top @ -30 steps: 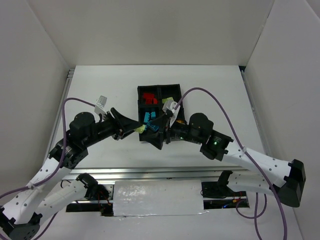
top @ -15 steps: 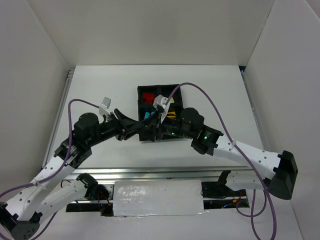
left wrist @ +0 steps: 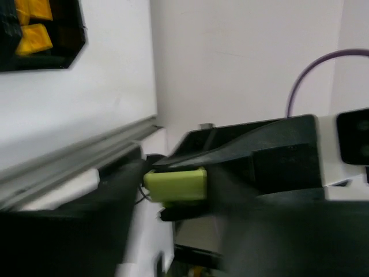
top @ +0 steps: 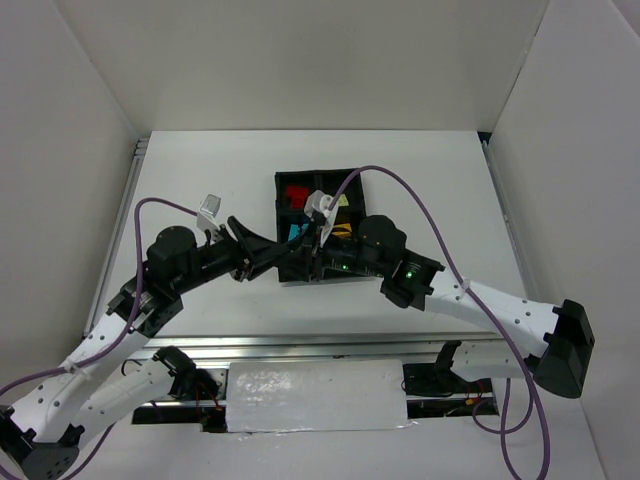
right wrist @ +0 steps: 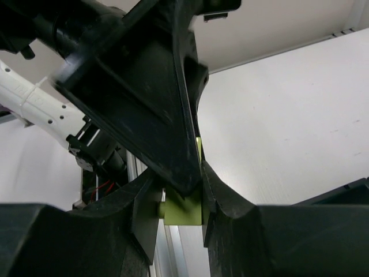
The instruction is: Sort the legos into containers by color
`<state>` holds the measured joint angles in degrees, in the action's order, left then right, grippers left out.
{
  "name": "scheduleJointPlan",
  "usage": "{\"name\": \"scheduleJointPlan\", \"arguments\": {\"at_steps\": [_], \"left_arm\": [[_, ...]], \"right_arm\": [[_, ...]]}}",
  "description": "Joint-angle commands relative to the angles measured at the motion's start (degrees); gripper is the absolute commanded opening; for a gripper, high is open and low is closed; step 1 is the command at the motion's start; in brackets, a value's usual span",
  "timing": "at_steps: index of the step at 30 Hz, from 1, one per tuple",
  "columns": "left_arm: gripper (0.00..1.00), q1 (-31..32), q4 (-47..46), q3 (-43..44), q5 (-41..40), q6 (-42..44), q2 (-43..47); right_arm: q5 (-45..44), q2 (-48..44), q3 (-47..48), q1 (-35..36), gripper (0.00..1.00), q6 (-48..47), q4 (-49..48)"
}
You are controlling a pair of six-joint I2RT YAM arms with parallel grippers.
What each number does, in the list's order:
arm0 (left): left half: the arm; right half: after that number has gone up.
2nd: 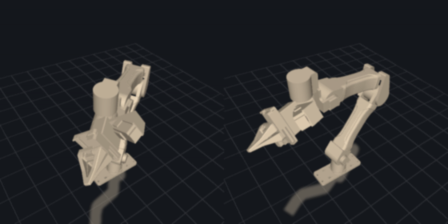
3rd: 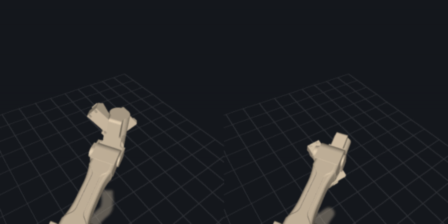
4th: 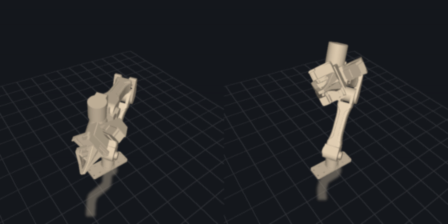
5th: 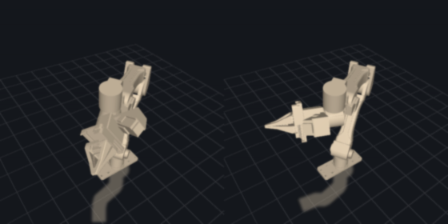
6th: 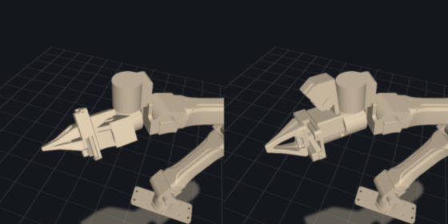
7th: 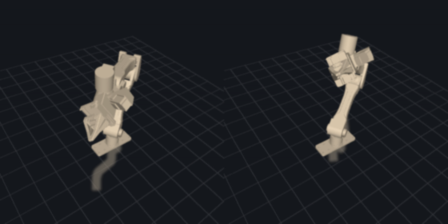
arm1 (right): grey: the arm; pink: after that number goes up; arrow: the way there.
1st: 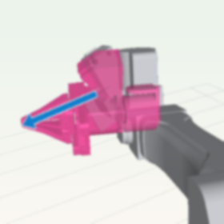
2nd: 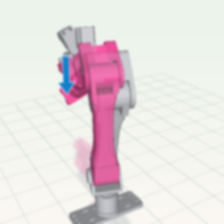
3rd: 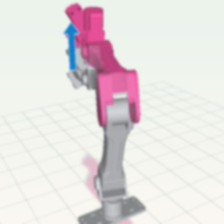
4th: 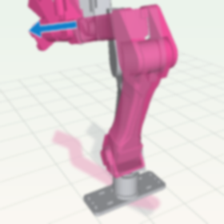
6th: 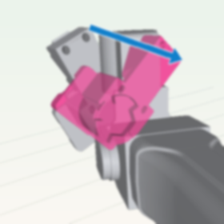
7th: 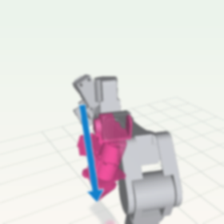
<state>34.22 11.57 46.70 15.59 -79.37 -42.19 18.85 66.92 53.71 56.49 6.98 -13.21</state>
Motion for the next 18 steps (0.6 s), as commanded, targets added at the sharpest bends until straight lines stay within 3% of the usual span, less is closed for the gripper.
{"name": "scheduleJointPlan", "arguments": {"at_steps": [1, 2, 9, 11, 15, 18], "left_arm": [[0.88, 0.24, -3.32, 1.55, -2.22, 2.2, 1.41], [0.99, 0.24, -1.83, 2.08, -3.54, 4.12, 1.5], [1.0, 0.24, 8.96, 10.24, -17.51, 11.34, -0.17], [0.99, 0.15, 13.01, 12.35, -24.51, 13.62, -1.13], [0.99, 0.15, 24.95, 17.1, -36.56, 19.5, -1.75], [1.0, 0.15, 28.41, 17.73, -40.72, 27.05, -1.14]], "right_arm": [[0.4, -0.21, -0.36, 0.03, 0.0, -0.21, -2.17], [0.22, 0.05, -0.62, -0.24, 0.0, -0.13, -2.17], [-2.5, 3.74, -0.37, -4.89, 0.0, 3.2, -2.43], [-9.57, 7.67, 1.64, -7.95, 0.0, 4.96, 0.01], [-22.08, 19.28, 14.26, -17.53, 0.0, 11.99, 12.19], [-29.28, 30.7, 25.6, -23.86, 0.0, 16.04, 21.87]]}}
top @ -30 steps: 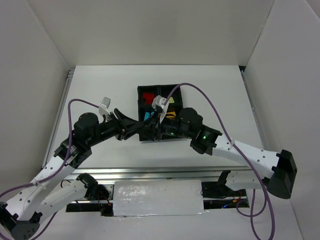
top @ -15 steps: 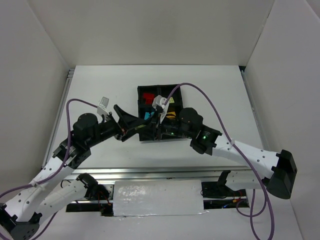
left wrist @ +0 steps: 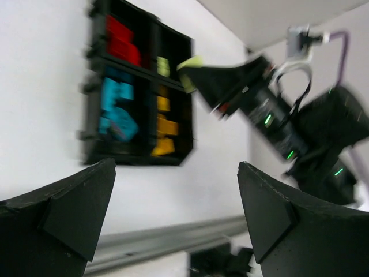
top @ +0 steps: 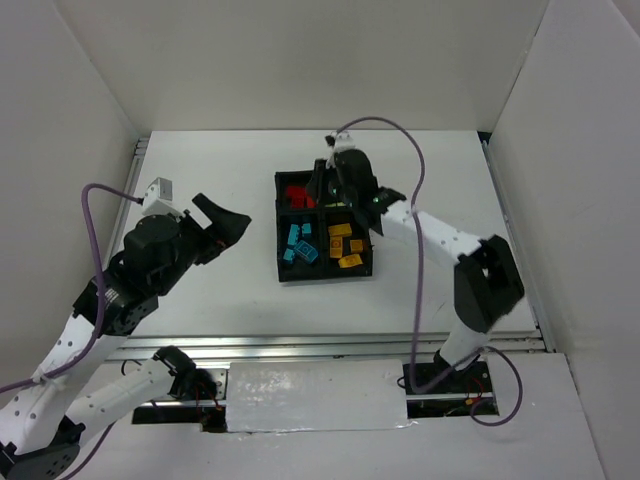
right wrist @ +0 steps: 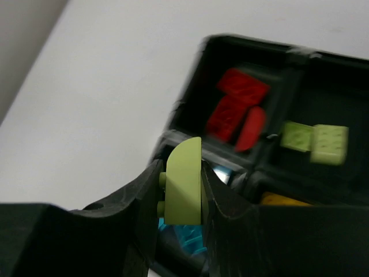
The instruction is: Sort the legos into containers by color
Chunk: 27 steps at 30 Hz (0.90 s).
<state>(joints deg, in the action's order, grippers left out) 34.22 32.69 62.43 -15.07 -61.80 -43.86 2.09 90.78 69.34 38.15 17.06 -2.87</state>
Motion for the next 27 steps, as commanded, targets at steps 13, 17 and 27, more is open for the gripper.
{"name": "scheduleJointPlan", "arguments": {"at_steps": [13, 17, 27], "left_arm": [[0.99, 0.06, 9.95, -10.4, -18.7, 25.05, 10.9], [1.0, -0.03, 8.71, -10.32, -18.15, 25.68, 10.02], [1.0, -0.12, 18.72, -5.14, -31.59, 16.55, 3.09]], "right_arm": [[-21.86, 31.56, 41.05, -10.64, 0.67, 4.47, 29.42], [-20.64, 30.16, 41.4, -10.64, 1.0, 4.39, 29.59], [-18.44, -0.44, 23.51, -10.38, 1.0, 5.53, 33.11]]}}
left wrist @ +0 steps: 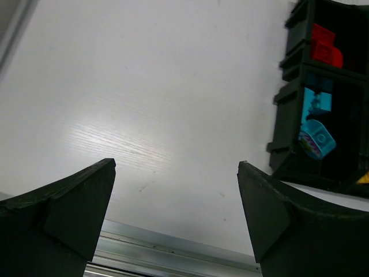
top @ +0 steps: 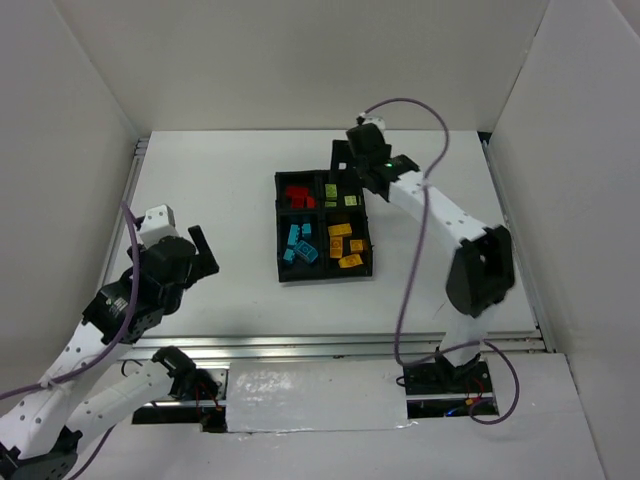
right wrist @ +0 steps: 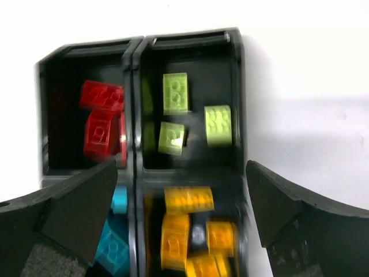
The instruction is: Sort the legos into containers by color
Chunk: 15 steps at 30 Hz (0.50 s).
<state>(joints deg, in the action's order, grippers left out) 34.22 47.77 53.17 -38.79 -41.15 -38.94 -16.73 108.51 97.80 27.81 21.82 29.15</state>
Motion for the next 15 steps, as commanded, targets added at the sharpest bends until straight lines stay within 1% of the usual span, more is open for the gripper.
{"name": "scheduleJointPlan", "arguments": {"at_steps": [1, 2, 3, 4, 5, 6, 7, 8, 9, 10, 11, 12, 13, 15], "left_arm": [[0.99, -0.29, 5.13, 5.7, -8.58, -5.25, -2.37], [1.0, -0.47, 5.32, 6.33, -9.02, -5.26, -2.81], [1.0, -0.64, 5.14, 6.86, -9.11, -5.17, -3.59], [0.99, -0.9, 5.05, 8.08, -9.38, -4.82, -3.95], [0.99, -1.6, 4.97, 8.61, -9.55, -4.73, -4.21], [0.99, -2.13, 4.36, 9.06, -10.08, -3.69, -4.65], [0.99, -3.88, 3.65, 10.19, -9.91, -3.24, -5.0], [0.99, -4.94, 3.3, 10.99, -9.38, -2.63, -5.18], [1.0, -5.99, 2.95, 11.69, -8.16, -1.32, -5.36], [0.99, -7.48, 3.03, 13.35, -7.89, -0.78, -5.45], [0.99, -7.67, 3.29, 14.32, -7.71, -0.43, -5.36], [1.0, -7.76, 3.38, 15.03, -7.62, 0.7, -4.84], [1.0, -7.76, 3.38, 16.08, -8.14, 1.5, -4.31], [0.99, -7.76, 3.99, 16.53, -9.11, 2.9, -2.3]], "right_arm": [[0.38, -22.16, -11.34, 0.05, 1.0, 0.94, 1.0], [0.38, -26.55, -14.1, 0.05, 1.0, 0.94, 1.52], [0.04, -34.95, -17.09, 0.14, 1.0, 1.03, 1.79], [-0.32, -38.77, -21.81, 0.14, 1.0, 1.29, 2.23], [-1.1, -42.73, -23.43, 0.22, 1.0, 1.64, 5.02], [-2.59, -49.99, -26.49, 0.14, 1.0, 2.08, 6.09], [-3.3, -53.19, -27.48, 0.22, 1.0, 2.0, 8.97], [-3.66, -59.06, -28.01, 0.31, 1.0, 1.91, 10.56], [-3.83, -61.55, -28.19, 0.23, 1.0, 1.56, 12.32], [-3.92, -63.75, -27.41, 0.4, 1.0, 1.47, 16.08], [-5.31, -65.95, -27.14, 1.97, 1.0, 2.16, 17.6], [-6.63, -70.41, -27.13, 4.77, 1.0, 3.21, 18.39], [-2.38, -72.19, -26.61, 4.62, 1.0, 2.7, 20.84], [-2.07, -75.79, -23.81, 4.71, 1.0, 3.4, 24.36]]}}
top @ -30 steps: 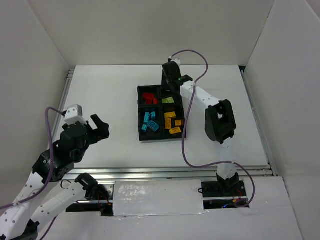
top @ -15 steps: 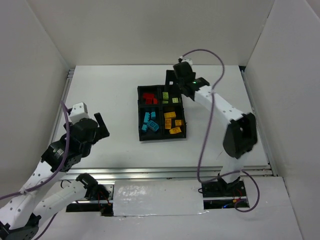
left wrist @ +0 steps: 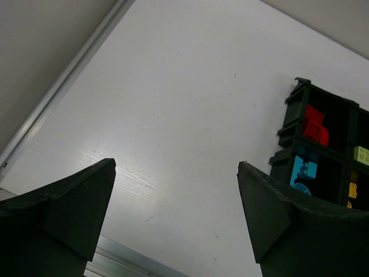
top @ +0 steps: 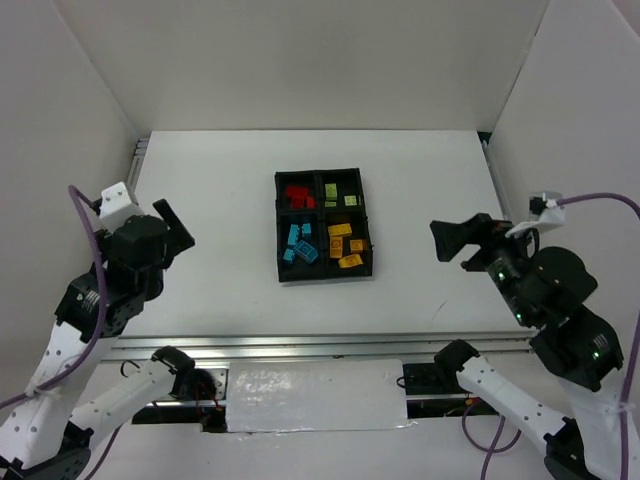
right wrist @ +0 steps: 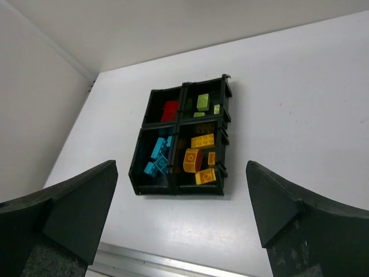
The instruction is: Sort the legos into containers by color
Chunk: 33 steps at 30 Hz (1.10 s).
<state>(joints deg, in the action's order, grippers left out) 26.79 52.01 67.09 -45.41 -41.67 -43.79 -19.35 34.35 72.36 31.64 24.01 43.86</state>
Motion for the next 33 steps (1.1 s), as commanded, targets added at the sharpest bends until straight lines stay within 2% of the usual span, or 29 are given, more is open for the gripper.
{"name": "scheduleJointPlan", "arguments": {"at_steps": [1, 5, 10, 14, 33], "left_arm": [[0.99, -0.42, -0.15, 2.43, -3.62, 4.05, 3.27], [0.99, -0.33, 2.65, 1.82, -4.78, 3.97, 8.09], [0.99, -0.33, 3.19, -1.95, -2.84, 4.32, 13.99], [1.0, -0.33, 1.08, -7.4, -0.92, 4.49, 18.56], [1.0, -0.33, 0.55, -10.4, 1.55, 3.61, 17.6]], "right_arm": [[-0.5, -2.44, 2.78, 0.88, 1.0, 1.13, 11.32], [-6.46, -6.12, 7.7, 0.62, 1.0, 0.86, 20.72], [-9.12, -10.26, 6.57, 0.79, 1.0, -0.19, 21.62], [-11.05, -10.18, 5.16, 0.79, 1.0, 0.68, 21.36], [-9.47, -10.09, 3.14, 0.79, 1.0, 1.74, 17.76]]}}
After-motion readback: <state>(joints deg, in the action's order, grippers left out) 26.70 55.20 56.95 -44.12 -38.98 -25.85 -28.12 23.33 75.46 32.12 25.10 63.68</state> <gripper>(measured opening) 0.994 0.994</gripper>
